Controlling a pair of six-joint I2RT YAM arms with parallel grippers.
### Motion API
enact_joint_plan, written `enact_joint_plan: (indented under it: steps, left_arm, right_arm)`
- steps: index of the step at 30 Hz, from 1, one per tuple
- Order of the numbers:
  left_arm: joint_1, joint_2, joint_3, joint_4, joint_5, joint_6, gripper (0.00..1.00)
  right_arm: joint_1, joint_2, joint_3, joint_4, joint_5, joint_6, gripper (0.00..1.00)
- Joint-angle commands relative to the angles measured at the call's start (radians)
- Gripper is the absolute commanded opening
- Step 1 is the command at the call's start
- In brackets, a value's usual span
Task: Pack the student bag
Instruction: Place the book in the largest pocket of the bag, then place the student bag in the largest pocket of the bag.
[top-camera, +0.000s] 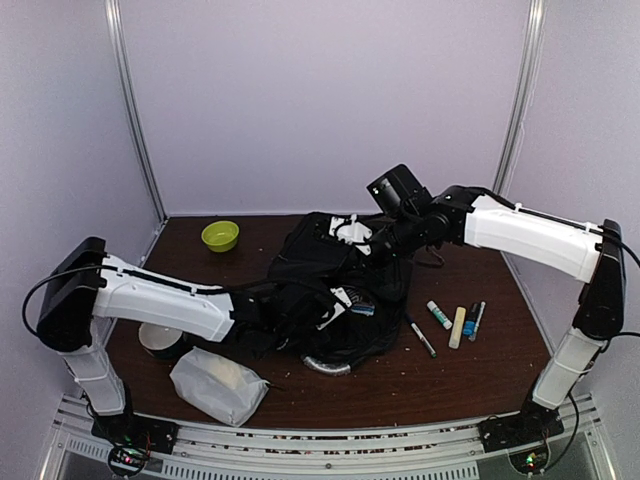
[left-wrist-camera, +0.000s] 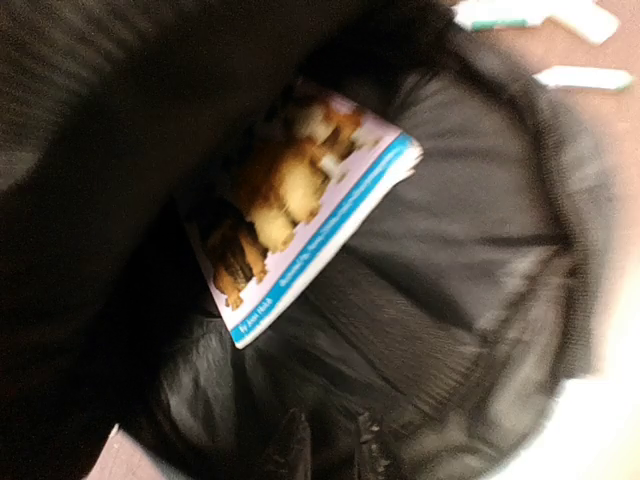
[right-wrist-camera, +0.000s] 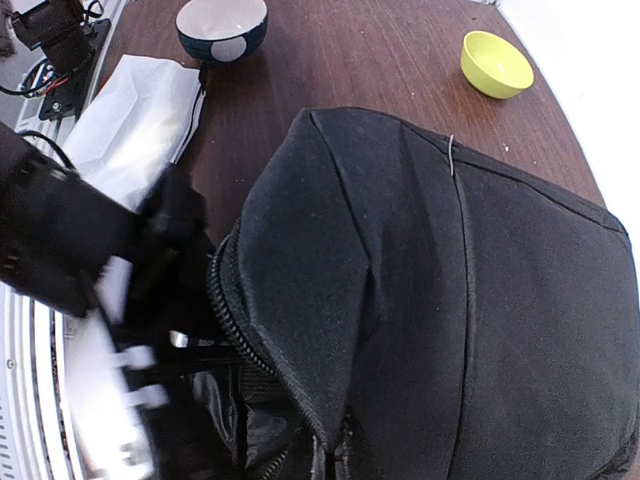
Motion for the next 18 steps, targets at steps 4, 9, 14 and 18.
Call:
enact_joint_plan:
  steps: [4, 9, 14, 18]
  left_arm:
    - [-0.076, -0.217, -0.085, -0.241, -0.041, -0.327, 0.25]
    - [-0.075, -0.345, -0.105, -0.416, -0.07, -0.53, 0.29]
    - [-0.074, -0.482, -0.175, -0.545, -0.091, -0.688, 0.33]
    - [-0.049, -0.58, -0.227, -0.666, -0.054, -0.84, 0.42]
  right_arm:
    - [-0.004, 0.011, -0.011, 0.034, -0.015, -0.002, 0.0]
    - [-0.003, 0.02, -0.084, 0.062, -0.077, -0.037, 0.01]
    - [-0.003, 0.069, -0.097, 0.048, -0.095, -0.044, 0.02]
    - [-0.001, 0.103, -0.091, 0.019, -0.101, -0.054, 0.16]
